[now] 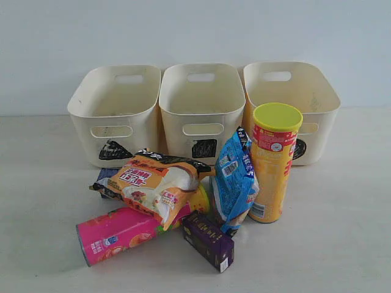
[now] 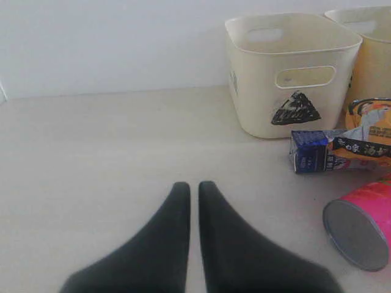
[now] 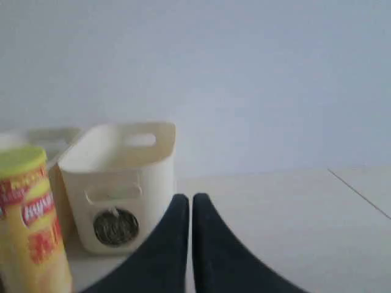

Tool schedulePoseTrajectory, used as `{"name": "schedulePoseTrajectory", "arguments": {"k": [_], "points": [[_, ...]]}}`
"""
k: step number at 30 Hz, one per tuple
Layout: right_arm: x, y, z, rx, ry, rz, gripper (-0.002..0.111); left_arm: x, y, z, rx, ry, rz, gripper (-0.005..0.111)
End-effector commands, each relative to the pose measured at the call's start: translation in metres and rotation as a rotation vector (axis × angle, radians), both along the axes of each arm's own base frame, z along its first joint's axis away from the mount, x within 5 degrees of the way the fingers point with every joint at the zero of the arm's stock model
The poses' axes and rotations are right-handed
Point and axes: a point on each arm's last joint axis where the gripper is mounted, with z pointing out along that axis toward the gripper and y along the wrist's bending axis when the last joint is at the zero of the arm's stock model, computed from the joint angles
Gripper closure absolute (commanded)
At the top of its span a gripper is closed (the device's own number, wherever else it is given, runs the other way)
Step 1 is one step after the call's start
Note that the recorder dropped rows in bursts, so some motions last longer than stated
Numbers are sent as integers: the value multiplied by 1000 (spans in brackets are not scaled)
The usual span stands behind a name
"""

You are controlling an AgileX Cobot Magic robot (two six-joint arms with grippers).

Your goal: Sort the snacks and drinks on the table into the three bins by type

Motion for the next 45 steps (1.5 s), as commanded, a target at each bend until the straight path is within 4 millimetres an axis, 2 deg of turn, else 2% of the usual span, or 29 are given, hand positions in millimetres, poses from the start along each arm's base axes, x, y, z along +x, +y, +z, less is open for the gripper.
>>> {"name": "schedulePoseTrajectory", "arguments": {"k": [1,5,8,11,17,21,28,34,40,45], "points": [[-3,-1,15,174,-185,21,108,0,0,2,0,-11,2,102],[-4,-1,22,200,-190,28,108,0,0,2,0,-11,2,102],[-8,0,46,189,-214,32,108,0,0,2,0,-11,2,102],[-7,0,68,175,-166,31,108,0,0,2,0,-11,2,102],[6,0,100,133,-65,23,108,0,0,2,0,-11,2,102],[19,0,112,114,-25,19,108,0,0,2,0,-11,2,102],[38,-1,119,88,-61,10,108,0,0,2,0,-11,2,102],[65,1,119,87,-80,32,108,0,0,2,0,-11,2,102],[104,19,103,78,-24,137,108,0,0,2,0,-11,2,102],[128,35,78,77,16,198,108,0,0,2,0,-11,2,102]]}}
